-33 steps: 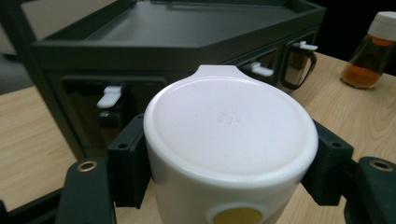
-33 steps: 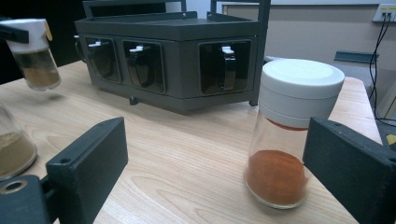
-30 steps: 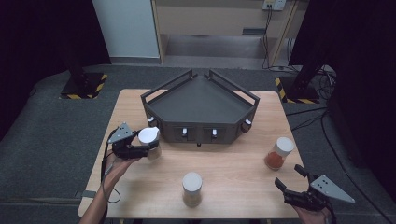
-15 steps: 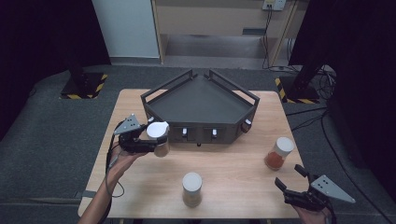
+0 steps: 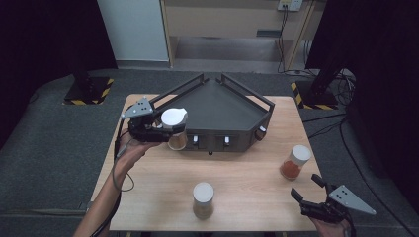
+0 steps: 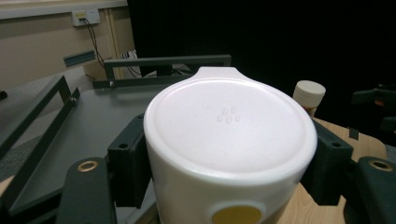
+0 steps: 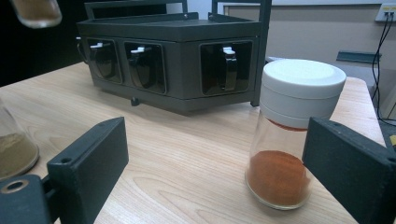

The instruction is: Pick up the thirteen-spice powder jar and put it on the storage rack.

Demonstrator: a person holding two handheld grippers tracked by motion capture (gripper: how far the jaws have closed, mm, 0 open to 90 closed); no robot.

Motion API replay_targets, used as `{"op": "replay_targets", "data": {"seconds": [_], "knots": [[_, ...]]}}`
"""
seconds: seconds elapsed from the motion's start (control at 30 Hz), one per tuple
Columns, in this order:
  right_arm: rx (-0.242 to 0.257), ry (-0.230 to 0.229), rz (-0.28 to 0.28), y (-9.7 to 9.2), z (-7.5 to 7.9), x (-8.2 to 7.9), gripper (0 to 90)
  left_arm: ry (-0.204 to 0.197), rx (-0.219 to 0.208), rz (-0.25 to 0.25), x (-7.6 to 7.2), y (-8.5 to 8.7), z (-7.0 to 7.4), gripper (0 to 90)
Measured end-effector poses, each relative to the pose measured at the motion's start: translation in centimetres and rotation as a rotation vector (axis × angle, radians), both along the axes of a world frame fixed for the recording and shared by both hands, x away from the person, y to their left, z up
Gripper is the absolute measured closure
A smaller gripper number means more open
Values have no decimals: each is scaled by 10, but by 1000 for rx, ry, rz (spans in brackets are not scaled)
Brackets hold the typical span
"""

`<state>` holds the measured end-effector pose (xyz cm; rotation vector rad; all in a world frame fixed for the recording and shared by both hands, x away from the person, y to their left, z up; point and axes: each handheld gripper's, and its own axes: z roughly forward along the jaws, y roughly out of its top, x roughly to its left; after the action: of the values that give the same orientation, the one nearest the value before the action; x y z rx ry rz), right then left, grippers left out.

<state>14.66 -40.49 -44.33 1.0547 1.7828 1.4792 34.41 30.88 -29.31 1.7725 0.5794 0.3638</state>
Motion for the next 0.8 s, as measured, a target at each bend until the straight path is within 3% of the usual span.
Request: {"op": "replay_targets", "data": {"seconds": [0.07,0.37,0.67,0.8], "knots": [[0,0,1,0,0,0,70,3,-5,6,6,-4,13,293],[2,-1,2,0,0,0,70,-10,12,38,22,-25,42,294],[9,0,5,-1,-1,0,71,4,15,101,40,-43,48,295],[10,0,5,-2,-1,0,71,-10,20,137,46,-49,48,295]]}}
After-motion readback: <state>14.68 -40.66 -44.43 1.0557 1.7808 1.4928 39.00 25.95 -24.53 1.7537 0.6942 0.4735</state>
